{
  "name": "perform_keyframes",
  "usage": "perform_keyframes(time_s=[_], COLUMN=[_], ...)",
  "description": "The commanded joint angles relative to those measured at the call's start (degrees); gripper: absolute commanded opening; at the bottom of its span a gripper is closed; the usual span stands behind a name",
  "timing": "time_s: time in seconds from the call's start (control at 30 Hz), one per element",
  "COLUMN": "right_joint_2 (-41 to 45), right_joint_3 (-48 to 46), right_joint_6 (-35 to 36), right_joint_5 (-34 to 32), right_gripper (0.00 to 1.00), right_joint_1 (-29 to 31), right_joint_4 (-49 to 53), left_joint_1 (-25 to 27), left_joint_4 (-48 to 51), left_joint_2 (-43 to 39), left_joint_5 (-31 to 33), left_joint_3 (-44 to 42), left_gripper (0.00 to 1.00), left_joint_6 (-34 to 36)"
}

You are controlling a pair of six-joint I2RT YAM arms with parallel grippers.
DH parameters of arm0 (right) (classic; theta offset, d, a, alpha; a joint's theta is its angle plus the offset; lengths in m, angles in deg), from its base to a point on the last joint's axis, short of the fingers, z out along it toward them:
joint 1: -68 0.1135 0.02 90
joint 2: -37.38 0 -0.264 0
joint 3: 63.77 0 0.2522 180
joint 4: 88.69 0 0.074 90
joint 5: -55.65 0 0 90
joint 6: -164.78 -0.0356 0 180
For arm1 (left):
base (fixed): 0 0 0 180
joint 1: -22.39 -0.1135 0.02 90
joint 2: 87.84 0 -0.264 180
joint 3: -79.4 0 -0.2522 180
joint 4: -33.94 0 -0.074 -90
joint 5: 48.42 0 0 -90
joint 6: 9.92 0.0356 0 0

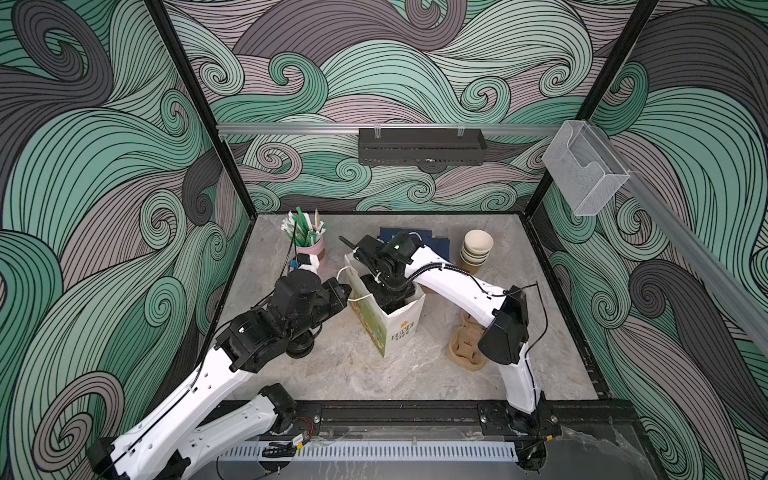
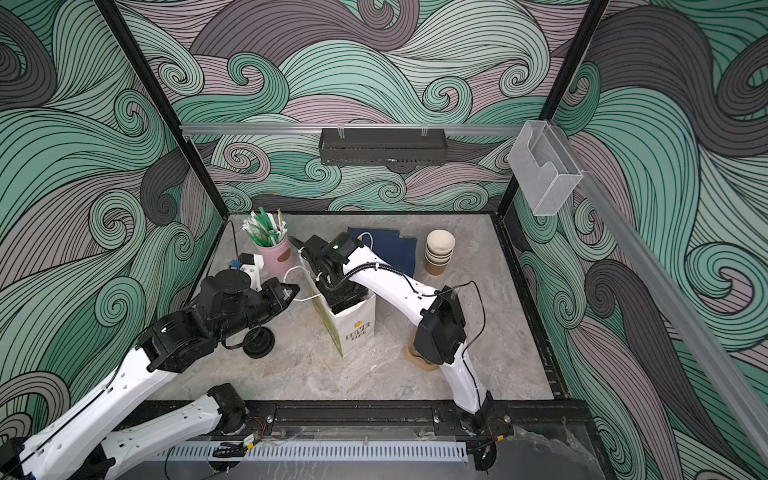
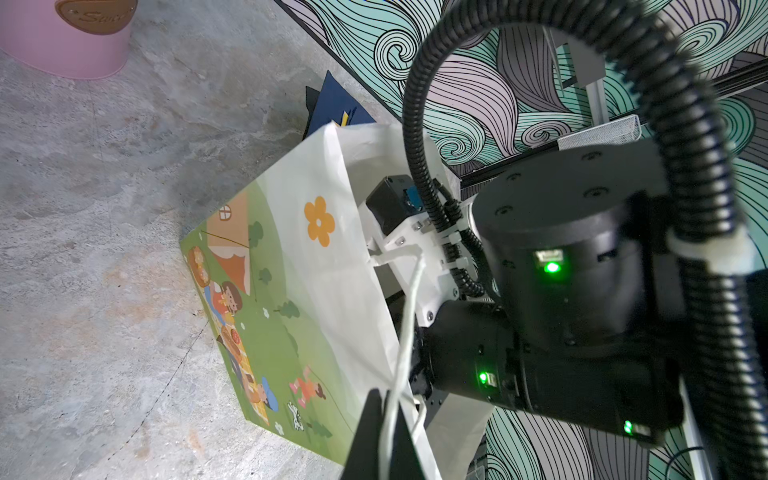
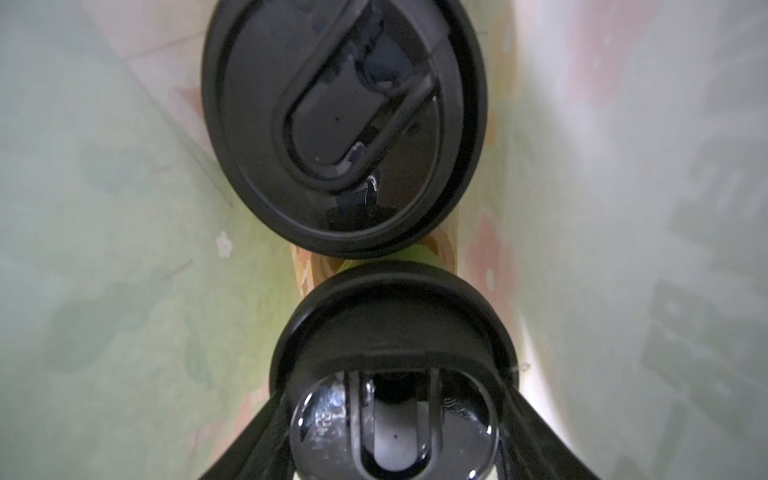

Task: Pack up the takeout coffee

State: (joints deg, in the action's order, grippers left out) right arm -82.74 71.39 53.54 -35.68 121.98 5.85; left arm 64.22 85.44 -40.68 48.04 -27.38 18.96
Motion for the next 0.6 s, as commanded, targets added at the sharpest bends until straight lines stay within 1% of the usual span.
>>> perform_keyframes(time_s=[0.0,0.57], right_joint_2=[-2.91,-4.62], right_joint_3=[-2.66,-5.04], right_joint_6=[0.15,0.57], right_joint_5=[2.33,2.91], right_gripper=[0.58,0.57], right_joint_1=[-0.20,-0.21], right_joint_4=[-3.42,-5.39], left_joint_1=[0.17,0.16], left_joint_4=[0.62,0.40], left_joint_2=[0.06,0.65], left_joint_5=[0.88,0.66], left_joint_3=[1.79,1.62], left_gripper=[0.00,0.00], left_joint_6=[0.65,0.66])
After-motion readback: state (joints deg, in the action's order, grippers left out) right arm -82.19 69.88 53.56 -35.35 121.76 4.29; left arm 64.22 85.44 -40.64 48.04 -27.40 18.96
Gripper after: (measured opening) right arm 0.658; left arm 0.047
